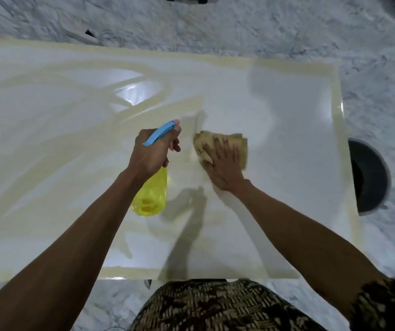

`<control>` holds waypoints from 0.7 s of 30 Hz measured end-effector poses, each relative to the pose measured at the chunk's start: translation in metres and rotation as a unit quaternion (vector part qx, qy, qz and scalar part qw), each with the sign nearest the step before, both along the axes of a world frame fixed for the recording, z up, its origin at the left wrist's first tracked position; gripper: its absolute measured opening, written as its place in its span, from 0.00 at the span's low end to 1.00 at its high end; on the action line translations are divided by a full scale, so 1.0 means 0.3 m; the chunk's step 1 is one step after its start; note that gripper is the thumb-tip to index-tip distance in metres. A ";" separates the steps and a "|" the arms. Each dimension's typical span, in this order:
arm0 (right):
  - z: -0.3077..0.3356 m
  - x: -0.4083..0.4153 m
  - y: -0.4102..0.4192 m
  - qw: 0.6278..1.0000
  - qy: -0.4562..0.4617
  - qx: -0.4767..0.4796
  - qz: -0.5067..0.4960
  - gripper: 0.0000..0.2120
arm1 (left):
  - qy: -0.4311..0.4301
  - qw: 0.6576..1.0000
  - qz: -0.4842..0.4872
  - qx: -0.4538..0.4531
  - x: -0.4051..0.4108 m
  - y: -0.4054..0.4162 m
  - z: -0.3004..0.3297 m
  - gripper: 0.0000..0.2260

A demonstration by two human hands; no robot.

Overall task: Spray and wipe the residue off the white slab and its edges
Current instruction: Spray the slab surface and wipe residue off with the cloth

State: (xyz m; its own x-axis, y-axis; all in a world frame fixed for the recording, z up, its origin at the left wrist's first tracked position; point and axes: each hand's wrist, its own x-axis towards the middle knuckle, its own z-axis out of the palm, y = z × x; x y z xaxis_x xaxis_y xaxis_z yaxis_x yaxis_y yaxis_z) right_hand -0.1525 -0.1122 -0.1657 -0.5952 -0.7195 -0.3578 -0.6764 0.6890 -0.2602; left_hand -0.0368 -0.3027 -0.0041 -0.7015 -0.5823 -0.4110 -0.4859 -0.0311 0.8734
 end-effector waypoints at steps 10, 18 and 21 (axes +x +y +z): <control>0.201 0.781 0.300 0.965 -0.259 0.037 -0.015 0.26 | 0.007 0.999 -0.018 0.030 0.284 0.107 0.035 0.11; 0.499 0.270 0.113 0.798 -0.412 -0.237 -0.371 0.20 | 0.039 0.998 -0.019 0.034 0.230 0.011 0.103 0.08; 0.501 -0.098 -0.072 0.832 -0.314 -0.257 -0.377 0.24 | 0.042 0.999 -0.015 0.020 0.149 -0.067 0.117 0.06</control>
State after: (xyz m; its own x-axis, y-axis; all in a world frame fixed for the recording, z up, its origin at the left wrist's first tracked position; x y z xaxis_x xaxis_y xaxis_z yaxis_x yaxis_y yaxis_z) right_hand -0.1819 -0.1338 -0.0153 -0.7582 -0.3799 -0.5299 0.2797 0.5446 -0.7907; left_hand 0.0080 -0.3227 0.0312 -0.7516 -0.5443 -0.3727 -0.4130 -0.0523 0.9092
